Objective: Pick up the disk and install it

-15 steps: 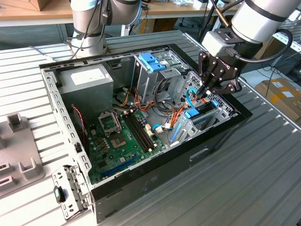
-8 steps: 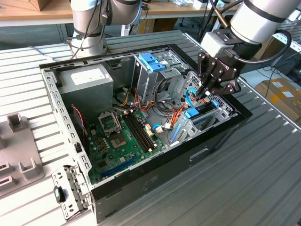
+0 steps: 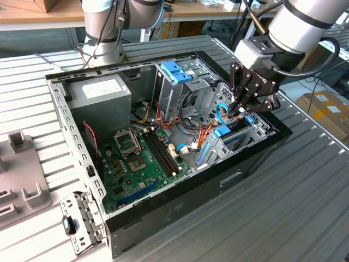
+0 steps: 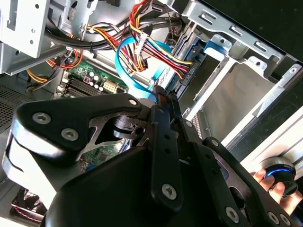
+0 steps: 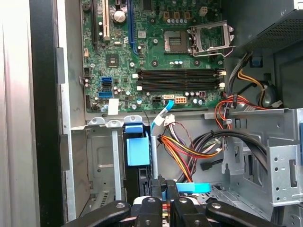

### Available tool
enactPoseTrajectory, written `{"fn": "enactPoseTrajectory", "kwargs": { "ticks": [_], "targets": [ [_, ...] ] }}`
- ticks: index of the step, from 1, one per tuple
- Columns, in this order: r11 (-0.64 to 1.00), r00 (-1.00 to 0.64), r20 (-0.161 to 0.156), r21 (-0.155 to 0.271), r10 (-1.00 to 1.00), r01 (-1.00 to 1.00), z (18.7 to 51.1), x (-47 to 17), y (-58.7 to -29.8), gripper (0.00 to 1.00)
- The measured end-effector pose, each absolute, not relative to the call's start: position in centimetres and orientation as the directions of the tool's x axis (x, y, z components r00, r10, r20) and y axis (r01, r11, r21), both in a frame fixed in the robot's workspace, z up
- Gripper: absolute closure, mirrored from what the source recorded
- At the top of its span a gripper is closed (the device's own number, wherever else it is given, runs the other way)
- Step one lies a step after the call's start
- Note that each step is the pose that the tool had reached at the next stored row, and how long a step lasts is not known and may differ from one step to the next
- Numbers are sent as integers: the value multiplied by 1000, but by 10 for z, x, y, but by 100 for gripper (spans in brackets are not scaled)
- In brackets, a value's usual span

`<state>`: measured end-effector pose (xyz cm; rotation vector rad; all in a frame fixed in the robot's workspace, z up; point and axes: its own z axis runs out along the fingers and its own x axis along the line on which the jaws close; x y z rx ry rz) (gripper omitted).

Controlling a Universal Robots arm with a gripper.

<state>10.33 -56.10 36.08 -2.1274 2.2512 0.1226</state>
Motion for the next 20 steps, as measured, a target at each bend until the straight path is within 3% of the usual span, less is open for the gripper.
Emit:
{"fn": "enactPoseTrajectory", "kwargs": {
  "ticks": [20],
  "targets": [
    [55,-58,-85,29,-995,-998,360,107,-569,84]
  ]
}}
